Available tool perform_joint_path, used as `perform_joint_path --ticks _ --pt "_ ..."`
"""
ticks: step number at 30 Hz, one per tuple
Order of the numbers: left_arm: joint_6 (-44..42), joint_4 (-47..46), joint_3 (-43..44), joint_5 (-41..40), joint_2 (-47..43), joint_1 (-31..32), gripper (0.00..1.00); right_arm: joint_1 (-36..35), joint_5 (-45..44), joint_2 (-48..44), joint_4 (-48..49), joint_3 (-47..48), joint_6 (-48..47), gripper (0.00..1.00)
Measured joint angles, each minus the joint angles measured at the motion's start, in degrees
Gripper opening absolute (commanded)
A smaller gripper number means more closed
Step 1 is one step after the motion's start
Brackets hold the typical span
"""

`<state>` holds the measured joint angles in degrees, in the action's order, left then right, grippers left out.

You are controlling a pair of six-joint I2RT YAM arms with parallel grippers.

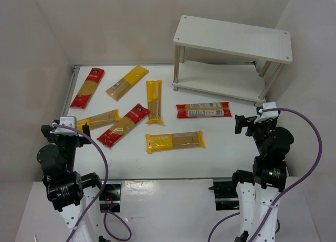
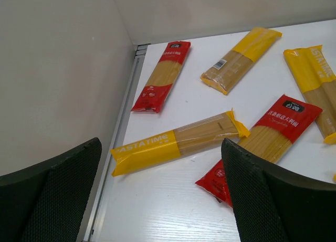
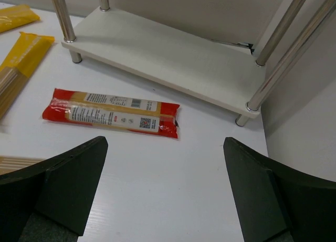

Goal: Place and organize the pasta boxes and bags onto the shelf

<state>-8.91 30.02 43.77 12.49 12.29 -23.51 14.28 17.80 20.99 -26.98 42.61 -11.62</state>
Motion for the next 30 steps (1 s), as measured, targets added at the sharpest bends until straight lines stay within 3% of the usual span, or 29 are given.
perform_joint_path --ticks 19,24,27,30 --pt "-0.04 0.0 0.0 0.31 -0.07 -0.33 1.0 0.02 9.2 -0.11 -4.0 0.15 -6.43 1.0" --pt "-0.17 0.0 0.0 0.87 -0.09 -1.95 1.0 -0.52 13.6 7.43 -6.56 3.8 -9.7 1.0" --pt "-0.2 0.02 0.0 0.87 -0.11 -1.97 1.0 -6.1 15.19 16.57 -8.24 7.13 -12.22 1.0" --pt "-0.17 0.02 0.0 0.87 -0.07 -1.97 1.0 -19.28 13.62 25.75 -9.68 9.64 -15.04 1.0"
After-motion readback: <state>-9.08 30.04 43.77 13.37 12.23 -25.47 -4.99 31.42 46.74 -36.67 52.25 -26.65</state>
